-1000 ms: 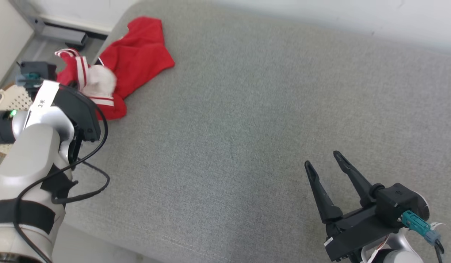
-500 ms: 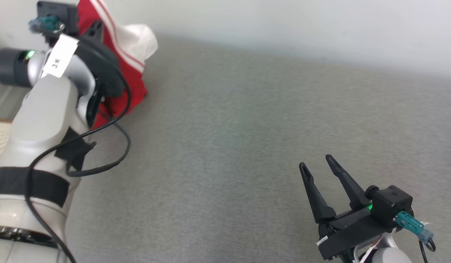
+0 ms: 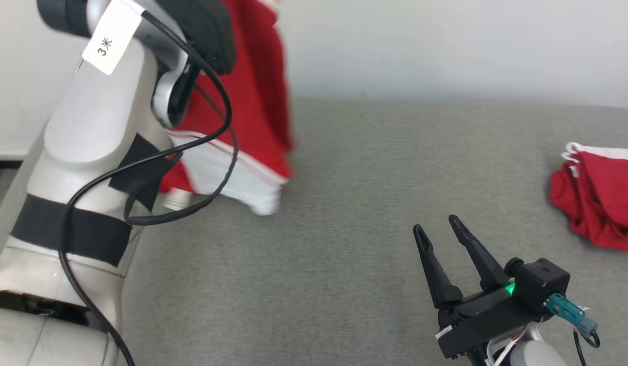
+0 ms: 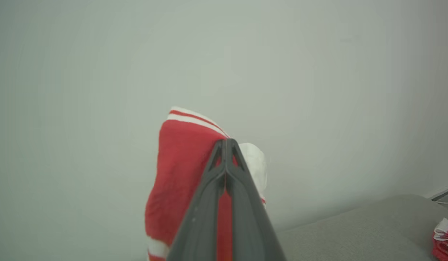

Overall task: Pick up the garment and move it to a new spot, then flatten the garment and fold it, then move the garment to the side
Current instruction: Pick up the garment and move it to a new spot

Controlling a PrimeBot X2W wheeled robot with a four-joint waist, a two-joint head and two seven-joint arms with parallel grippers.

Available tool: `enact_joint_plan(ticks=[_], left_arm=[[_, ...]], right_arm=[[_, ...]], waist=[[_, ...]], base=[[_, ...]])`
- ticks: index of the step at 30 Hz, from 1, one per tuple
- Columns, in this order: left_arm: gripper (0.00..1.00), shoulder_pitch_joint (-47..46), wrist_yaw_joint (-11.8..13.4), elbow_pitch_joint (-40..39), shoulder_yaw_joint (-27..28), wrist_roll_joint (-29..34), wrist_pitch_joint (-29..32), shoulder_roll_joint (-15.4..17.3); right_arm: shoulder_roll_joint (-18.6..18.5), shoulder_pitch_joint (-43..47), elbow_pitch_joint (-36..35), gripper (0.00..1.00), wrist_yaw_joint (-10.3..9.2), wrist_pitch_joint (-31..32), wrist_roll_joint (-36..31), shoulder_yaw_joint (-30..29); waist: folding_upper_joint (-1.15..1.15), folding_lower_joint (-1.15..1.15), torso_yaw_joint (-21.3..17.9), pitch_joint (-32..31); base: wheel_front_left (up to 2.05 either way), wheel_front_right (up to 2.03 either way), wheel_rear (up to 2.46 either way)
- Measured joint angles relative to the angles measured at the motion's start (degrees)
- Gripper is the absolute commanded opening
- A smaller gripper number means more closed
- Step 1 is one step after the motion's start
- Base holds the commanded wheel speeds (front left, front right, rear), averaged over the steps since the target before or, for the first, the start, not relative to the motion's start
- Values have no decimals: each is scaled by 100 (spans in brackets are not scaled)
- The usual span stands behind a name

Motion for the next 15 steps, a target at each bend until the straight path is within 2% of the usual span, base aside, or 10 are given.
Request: enact_joint_plan(ticks=[9, 15], left_arm=[[0, 18, 7, -1214, -457, -447, 45, -49], [0, 352, 231, -1680, -826, -655, 304, -64]], right_arm=[[2, -113, 116, 100, -1, -133, 105, 42], [2, -194, 126, 100, -1, -204, 114, -14]], waist=[[0, 0, -487, -5], [0, 0, -606, 181]], base=[[0, 0, 0], [0, 0, 0]])
